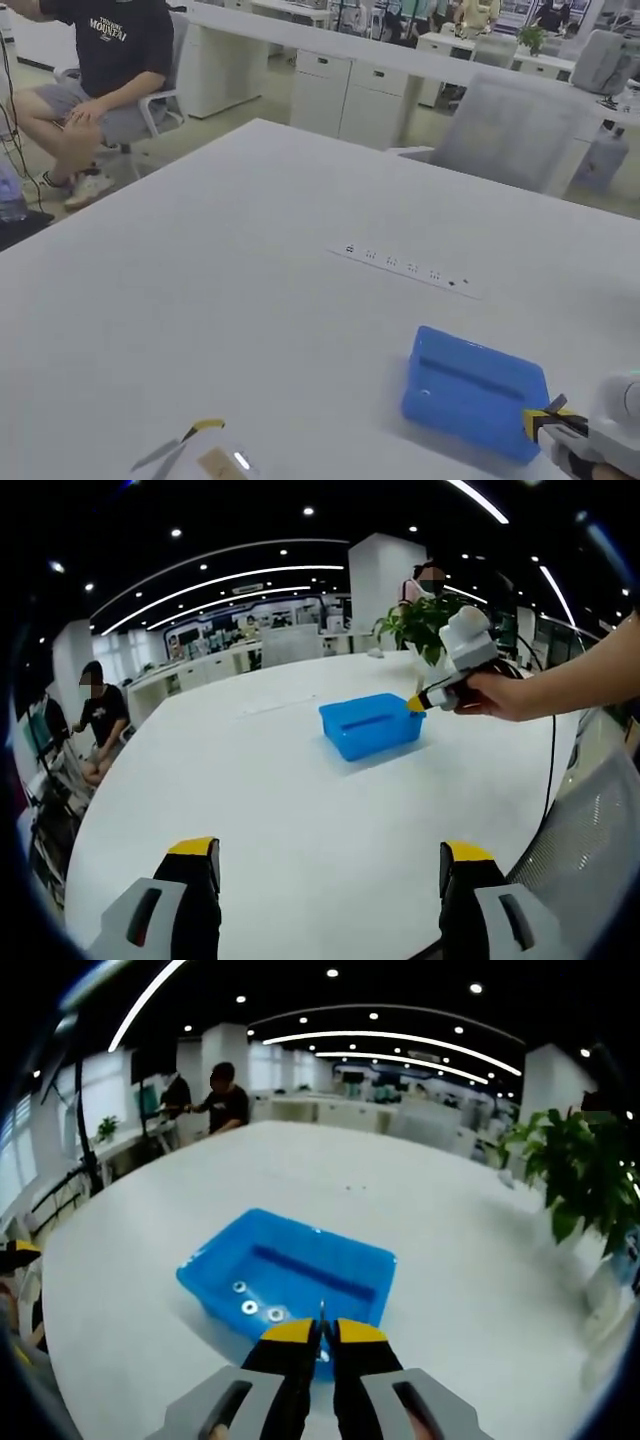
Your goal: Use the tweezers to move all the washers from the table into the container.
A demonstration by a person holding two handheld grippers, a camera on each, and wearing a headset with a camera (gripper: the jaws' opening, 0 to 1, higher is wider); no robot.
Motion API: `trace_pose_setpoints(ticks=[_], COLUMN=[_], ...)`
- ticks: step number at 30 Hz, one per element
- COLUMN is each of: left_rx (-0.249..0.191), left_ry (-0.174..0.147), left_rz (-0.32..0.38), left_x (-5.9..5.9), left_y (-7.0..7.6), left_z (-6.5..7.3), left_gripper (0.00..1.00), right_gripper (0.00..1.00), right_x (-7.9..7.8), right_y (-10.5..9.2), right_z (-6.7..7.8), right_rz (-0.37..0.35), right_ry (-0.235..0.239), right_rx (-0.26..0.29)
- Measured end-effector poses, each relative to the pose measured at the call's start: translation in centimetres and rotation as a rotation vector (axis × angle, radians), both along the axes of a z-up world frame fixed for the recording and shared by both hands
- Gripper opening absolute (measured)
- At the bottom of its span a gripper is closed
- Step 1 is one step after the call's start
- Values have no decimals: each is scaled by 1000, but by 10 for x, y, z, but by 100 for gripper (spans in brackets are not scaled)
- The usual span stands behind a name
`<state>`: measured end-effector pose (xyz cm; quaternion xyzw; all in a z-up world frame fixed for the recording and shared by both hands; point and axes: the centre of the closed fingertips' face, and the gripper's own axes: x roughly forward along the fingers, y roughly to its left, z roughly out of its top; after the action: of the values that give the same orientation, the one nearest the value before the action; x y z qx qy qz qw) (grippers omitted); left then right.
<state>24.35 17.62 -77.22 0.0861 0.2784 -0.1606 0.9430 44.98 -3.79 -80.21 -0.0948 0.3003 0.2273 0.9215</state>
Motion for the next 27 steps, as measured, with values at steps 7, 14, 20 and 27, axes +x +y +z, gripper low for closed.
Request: trace_pose_setpoints(ticks=[7, 14, 20, 27], left_rx=[-2, -5, -1, -3], left_ry=[-2, -12, -17, -29], left_rz=[0, -4, -11, -8], left_x=[0, 0, 0, 0], left_y=[0, -1, -2, -1], left_z=[0, 3, 4, 6], left_gripper=[92, 92, 92, 92], right_gripper=[3, 2, 2, 2], right_x=[-2, -39, -79, -122], right_y=[2, 14, 20, 20], right_z=[25, 57, 60, 32], right_rz=[5, 245, 390, 574], right_ry=[-44, -114, -104, -1], right_rx=[55, -61, -144, -270])
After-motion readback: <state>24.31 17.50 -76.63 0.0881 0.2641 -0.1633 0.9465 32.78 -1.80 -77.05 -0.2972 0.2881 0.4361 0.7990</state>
